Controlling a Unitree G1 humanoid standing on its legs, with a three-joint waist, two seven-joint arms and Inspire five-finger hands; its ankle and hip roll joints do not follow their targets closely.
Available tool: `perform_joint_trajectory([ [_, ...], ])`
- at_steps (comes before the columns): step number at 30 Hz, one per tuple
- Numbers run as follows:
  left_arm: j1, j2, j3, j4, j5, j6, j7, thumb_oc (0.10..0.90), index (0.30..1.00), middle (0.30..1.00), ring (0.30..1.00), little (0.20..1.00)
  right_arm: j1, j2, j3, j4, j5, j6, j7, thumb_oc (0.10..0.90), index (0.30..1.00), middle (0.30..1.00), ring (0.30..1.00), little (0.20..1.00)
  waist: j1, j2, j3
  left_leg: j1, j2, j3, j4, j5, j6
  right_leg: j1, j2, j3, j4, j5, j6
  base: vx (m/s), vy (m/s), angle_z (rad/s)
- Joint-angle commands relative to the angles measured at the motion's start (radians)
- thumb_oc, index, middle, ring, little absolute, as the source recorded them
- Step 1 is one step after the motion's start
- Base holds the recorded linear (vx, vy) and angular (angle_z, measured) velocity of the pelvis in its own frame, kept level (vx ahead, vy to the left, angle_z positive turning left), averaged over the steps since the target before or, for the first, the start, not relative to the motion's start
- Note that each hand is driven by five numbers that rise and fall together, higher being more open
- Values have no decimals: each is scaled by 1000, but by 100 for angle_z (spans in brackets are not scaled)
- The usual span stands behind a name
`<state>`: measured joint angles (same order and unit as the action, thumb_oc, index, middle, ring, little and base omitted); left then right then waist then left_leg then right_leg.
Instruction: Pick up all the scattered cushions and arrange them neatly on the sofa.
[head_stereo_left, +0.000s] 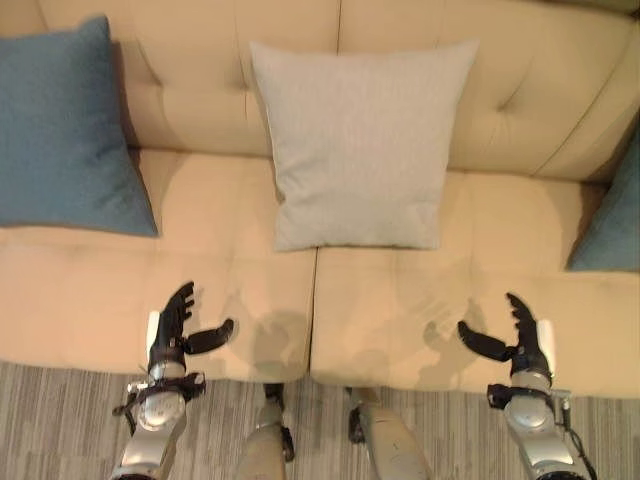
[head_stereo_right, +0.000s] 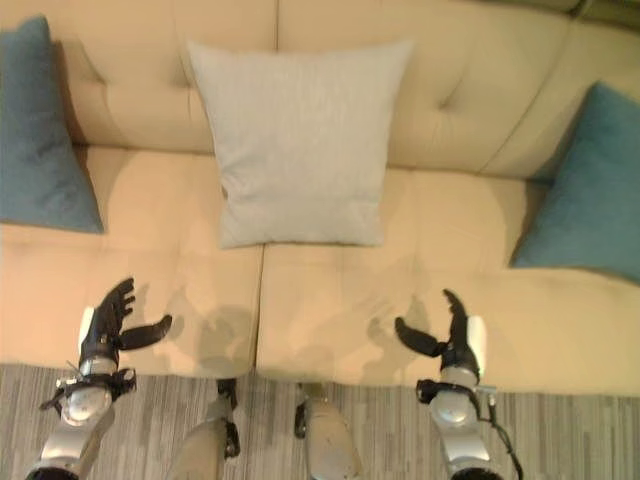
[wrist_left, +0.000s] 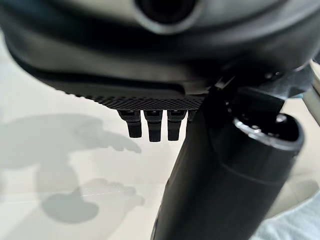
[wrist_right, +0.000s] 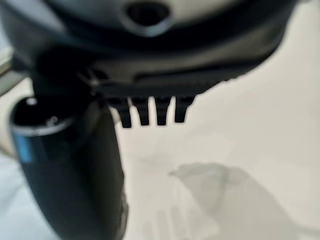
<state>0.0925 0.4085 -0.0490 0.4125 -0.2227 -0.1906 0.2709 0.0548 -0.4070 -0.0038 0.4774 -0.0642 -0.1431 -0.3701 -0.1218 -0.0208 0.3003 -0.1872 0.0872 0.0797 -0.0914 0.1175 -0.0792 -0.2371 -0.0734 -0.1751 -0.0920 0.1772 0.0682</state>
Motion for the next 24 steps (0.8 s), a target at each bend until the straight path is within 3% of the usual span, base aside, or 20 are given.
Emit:
perform_joint_trajectory([
  [1,4,19,7,68,61,-39,-6,800,900,900,900,900,15,-25,20,33,-37,-53,23,800,900,900,900,900,16,-15,-166,51,9,54,4,-95,-23,52,-23,1,11,-120,90,37,19,4],
  [9,41,-83,-33,445,151,29,-31,800,900,900,900,900,33,39,145,237,-70,-37,88,800,900,900,900,900,27,-9,-194,215,6,63,4,-139,-6,186,1,25,89,-209,64,74,-7,2],
  [14,40,-103,-43,533,193,41,-29,800,900,900,900,900,48,54,137,283,-55,-33,91,800,900,900,900,900,21,-11,-190,241,7,64,23,-149,-6,226,10,38,93,-232,53,-5,-17,1],
  [16,34,-108,-50,545,188,48,-34,800,900,900,900,900,53,59,120,303,-32,-27,84,800,900,900,900,900,16,-27,-181,198,1,56,163,-193,-7,241,0,31,86,-232,46,-180,-25,8],
  [17,20,-114,-59,576,198,49,-40,800,900,900,900,900,36,52,126,344,-31,-21,81,800,900,900,900,900,18,-49,-172,174,-28,52,280,-269,-3,232,-24,34,90,-218,43,-240,34,17],
  [19,1,-130,-67,618,207,51,-50,800,900,900,900,900,18,49,123,382,-32,-17,81,800,900,900,900,900,11,-54,-175,181,-60,9,402,-311,-1,221,-26,29,94,-205,38,-248,122,3],
  [21,-6,-143,-73,612,201,47,-50,800,900,900,900,900,2,55,129,424,-35,-3,91,800,900,900,900,900,-2,-41,-183,226,-83,-45,401,-316,2,170,-18,49,122,-182,43,-242,230,-26],
  [24,-17,-148,-89,599,202,47,-54,800,900,900,900,900,-24,79,124,473,-14,12,94,800,900,900,900,900,-17,-34,-185,264,-118,-52,291,-377,39,108,-36,61,143,-150,71,-208,233,3],
])
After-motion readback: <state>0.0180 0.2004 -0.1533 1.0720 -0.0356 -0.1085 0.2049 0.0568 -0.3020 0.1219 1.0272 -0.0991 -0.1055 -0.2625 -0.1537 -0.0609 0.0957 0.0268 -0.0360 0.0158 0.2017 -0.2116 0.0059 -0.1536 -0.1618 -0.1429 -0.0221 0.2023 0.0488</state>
